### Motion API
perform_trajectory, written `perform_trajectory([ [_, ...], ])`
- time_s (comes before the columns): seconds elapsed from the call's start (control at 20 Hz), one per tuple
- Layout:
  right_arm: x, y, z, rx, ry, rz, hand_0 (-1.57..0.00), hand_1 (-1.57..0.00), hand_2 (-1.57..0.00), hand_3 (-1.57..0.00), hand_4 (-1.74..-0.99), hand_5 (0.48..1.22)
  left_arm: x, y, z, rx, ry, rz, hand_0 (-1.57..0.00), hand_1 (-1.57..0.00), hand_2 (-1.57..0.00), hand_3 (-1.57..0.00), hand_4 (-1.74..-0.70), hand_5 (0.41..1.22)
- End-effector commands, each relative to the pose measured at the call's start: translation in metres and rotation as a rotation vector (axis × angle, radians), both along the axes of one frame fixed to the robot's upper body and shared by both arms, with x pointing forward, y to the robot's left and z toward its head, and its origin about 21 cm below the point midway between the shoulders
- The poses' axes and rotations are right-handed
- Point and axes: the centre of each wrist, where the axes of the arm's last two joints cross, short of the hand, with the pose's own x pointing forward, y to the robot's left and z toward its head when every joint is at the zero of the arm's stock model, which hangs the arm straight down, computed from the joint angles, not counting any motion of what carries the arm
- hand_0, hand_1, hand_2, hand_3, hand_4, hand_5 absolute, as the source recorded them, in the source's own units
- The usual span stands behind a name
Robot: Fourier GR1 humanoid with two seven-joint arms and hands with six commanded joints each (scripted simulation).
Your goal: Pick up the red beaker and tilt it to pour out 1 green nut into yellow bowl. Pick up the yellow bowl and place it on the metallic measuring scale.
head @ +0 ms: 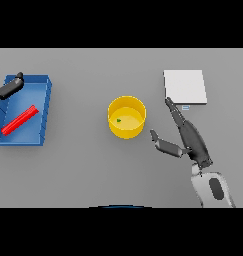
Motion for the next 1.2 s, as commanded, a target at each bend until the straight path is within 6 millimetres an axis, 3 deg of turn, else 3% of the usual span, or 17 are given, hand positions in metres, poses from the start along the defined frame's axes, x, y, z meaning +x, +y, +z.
perform_trajectory([
  [0.0,0.004,0.0,0.004,-0.042,0.003,0.032,0.0,0.0,0.0,0.0,-1.234,0.707,0.0,-0.001,-0.003,-0.006,0.005,0.003,-0.01,-0.01,-0.01,-0.01,-0.79,0.704],
  [0.15,0.022,0.004,0.015,-0.253,-0.001,0.098,0.0,0.0,0.0,0.0,-1.278,0.683,0.0,-0.001,-0.006,-0.011,0.012,-0.002,-0.01,0.0,0.0,0.0,-0.79,0.71],
  [0.45,0.049,0.024,0.039,-0.604,-0.099,0.322,0.0,0.0,0.0,0.0,-1.27,0.664,-0.001,-0.002,-0.006,-0.007,0.009,-0.016,0.0,0.0,0.0,0.0,-0.79,0.719],
  [0.8,0.076,0.049,0.046,-0.761,-0.075,0.516,0.0,0.0,0.0,0.0,-1.277,0.677,0.002,-0.003,-0.003,-0.001,0.013,-0.02,0.0,0.0,0.0,0.0,-0.8,0.718],
  [1.15,0.094,0.066,0.032,-0.839,-0.021,0.632,0.0,0.0,0.0,0.0,-1.243,0.682,0.001,-0.003,0.0,0.003,0.0,-0.021,0.0,0.0,0.0,0.0,-0.8,0.729],
])
